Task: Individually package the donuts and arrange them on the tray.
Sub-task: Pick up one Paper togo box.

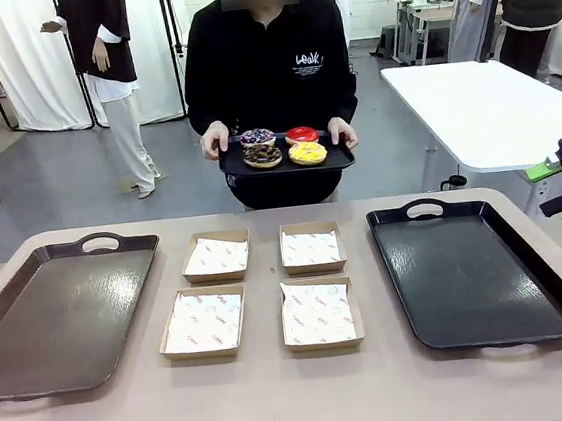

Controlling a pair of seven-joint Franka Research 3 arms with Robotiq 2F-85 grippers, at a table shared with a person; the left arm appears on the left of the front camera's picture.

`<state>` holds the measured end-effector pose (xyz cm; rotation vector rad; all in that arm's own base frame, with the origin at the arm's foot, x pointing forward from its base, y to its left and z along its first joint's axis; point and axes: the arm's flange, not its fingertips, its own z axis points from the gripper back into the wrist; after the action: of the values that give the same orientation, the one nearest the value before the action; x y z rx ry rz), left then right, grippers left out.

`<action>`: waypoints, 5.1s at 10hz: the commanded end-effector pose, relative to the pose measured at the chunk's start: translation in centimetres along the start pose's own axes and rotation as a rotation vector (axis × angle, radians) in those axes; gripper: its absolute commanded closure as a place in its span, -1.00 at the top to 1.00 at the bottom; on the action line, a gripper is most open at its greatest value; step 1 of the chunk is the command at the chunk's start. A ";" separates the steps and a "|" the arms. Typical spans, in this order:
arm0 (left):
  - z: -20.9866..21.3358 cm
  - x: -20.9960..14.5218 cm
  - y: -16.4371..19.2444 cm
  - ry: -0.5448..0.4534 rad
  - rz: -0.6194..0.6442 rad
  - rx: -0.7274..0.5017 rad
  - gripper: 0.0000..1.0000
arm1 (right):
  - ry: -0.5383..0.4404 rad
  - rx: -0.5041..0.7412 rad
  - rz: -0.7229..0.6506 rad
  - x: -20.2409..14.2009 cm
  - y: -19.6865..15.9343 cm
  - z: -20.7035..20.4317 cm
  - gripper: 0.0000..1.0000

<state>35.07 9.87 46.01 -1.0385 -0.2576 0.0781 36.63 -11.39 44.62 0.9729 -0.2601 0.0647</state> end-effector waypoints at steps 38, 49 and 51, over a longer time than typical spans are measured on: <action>-12.2 -1.0 -15.4 0.275 -0.307 0.543 1.00 | -0.006 0.011 -0.004 0.0 -0.1 -0.1 1.00; -28.7 -7.7 -11.2 0.294 -0.387 0.951 1.00 | -0.006 0.011 -0.004 0.0 -0.1 -0.1 1.00; -28.7 -7.7 -11.2 0.294 -0.387 0.951 1.00 | -0.006 0.011 -0.004 0.0 -0.1 -0.1 1.00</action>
<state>34.72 -21.77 39.89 -0.0515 -0.1201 -0.2540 36.62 -11.44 44.62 0.9682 -0.2599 0.0616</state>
